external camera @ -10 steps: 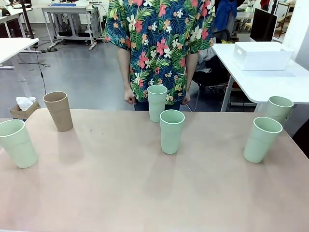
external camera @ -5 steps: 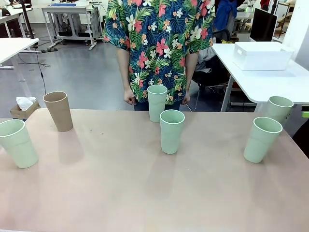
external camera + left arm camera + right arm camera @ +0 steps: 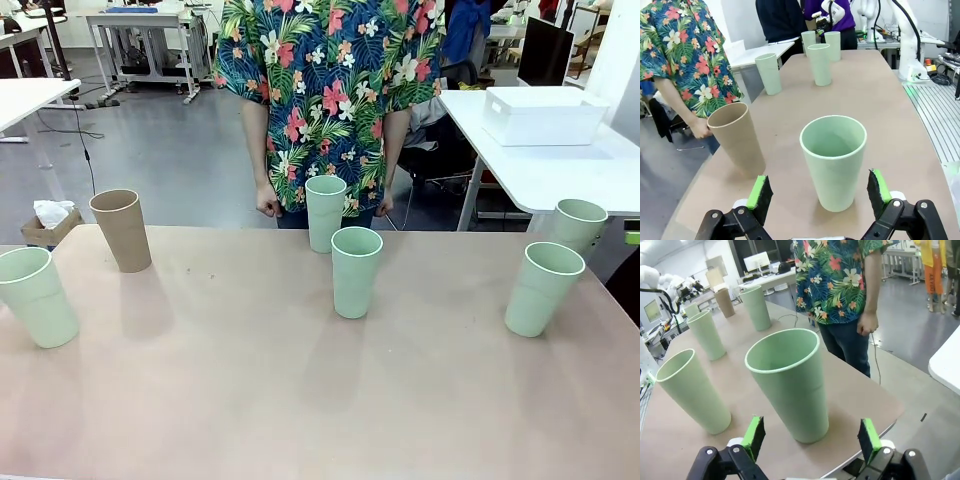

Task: Stack the cups and store them in the basket.
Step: Pick up two Reusable plastic cups , one in each hand.

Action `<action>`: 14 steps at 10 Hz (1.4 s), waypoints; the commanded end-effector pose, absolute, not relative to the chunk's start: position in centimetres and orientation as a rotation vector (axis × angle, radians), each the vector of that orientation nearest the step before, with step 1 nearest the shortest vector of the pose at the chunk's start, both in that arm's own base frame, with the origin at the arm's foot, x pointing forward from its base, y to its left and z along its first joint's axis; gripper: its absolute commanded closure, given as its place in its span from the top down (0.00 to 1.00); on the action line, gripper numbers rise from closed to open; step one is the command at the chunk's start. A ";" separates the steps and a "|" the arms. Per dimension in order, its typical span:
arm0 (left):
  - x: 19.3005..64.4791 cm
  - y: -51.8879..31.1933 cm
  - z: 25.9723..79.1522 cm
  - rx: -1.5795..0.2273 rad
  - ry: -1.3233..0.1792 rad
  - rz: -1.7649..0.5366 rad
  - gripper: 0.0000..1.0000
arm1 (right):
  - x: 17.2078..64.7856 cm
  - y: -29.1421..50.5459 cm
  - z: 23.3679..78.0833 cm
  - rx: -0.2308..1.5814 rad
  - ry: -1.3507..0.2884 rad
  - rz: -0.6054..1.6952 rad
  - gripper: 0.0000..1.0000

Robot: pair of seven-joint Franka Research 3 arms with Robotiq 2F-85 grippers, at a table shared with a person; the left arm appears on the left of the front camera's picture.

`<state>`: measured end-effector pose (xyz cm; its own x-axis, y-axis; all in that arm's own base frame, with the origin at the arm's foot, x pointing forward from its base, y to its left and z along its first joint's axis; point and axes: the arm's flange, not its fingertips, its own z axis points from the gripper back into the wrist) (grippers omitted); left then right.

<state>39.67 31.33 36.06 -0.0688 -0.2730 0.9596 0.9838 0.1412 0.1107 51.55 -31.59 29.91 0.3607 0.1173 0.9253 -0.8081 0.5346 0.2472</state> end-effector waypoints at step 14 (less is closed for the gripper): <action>42.0 35.5 25.0 -1.251 -1.178 -1.320 1.00 | 56.1 -30.0 23.9 1.006 -1.267 0.963 1.00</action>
